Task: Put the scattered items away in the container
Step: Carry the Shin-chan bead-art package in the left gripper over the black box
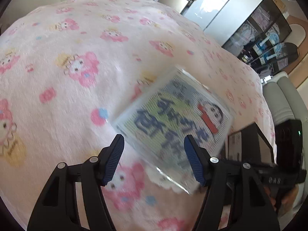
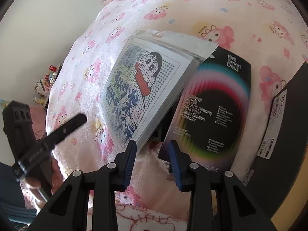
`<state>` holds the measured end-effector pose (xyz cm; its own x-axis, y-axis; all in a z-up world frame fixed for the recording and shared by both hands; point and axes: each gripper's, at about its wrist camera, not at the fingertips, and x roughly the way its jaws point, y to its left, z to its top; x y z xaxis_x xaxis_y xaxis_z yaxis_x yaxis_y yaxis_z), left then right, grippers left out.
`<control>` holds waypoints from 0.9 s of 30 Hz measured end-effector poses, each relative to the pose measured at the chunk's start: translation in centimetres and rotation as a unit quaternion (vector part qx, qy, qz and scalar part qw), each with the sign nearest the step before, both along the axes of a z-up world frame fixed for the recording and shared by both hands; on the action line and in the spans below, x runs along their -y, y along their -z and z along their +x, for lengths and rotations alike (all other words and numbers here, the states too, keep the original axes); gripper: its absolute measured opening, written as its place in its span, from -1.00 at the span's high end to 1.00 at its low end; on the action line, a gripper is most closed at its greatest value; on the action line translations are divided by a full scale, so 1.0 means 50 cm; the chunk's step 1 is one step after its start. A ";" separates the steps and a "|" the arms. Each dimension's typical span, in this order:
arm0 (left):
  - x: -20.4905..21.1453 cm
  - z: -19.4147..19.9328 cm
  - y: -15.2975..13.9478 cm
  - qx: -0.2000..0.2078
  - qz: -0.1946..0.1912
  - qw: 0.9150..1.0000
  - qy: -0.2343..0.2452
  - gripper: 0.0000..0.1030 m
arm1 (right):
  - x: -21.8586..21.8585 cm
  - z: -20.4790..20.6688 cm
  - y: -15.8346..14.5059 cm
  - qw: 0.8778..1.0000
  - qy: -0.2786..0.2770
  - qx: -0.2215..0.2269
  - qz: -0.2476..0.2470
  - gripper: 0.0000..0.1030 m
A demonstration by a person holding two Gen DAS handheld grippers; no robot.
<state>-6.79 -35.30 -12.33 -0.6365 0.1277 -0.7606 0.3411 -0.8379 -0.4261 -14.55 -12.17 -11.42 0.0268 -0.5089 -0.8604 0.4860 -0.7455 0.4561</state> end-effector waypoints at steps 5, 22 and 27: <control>0.088 -0.089 0.068 -0.027 0.023 0.999 -0.010 -0.30 | 0.026 -0.012 0.011 1.000 0.013 -0.006 -0.017 0.39; -0.003 -0.056 0.141 0.047 0.106 0.990 0.086 -0.16 | 0.039 -0.061 0.036 0.998 0.044 -0.027 0.020 0.29; -0.050 -0.038 0.059 0.024 0.064 0.993 0.100 -0.03 | 0.054 -0.058 -0.009 0.998 0.030 -0.049 0.021 0.29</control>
<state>-8.69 -32.82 -15.27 -0.5530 0.3445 -0.7586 0.1963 -0.8310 -0.5205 -17.45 -14.87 -10.97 -0.0871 -0.4708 -0.8779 0.4812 -0.7915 0.3767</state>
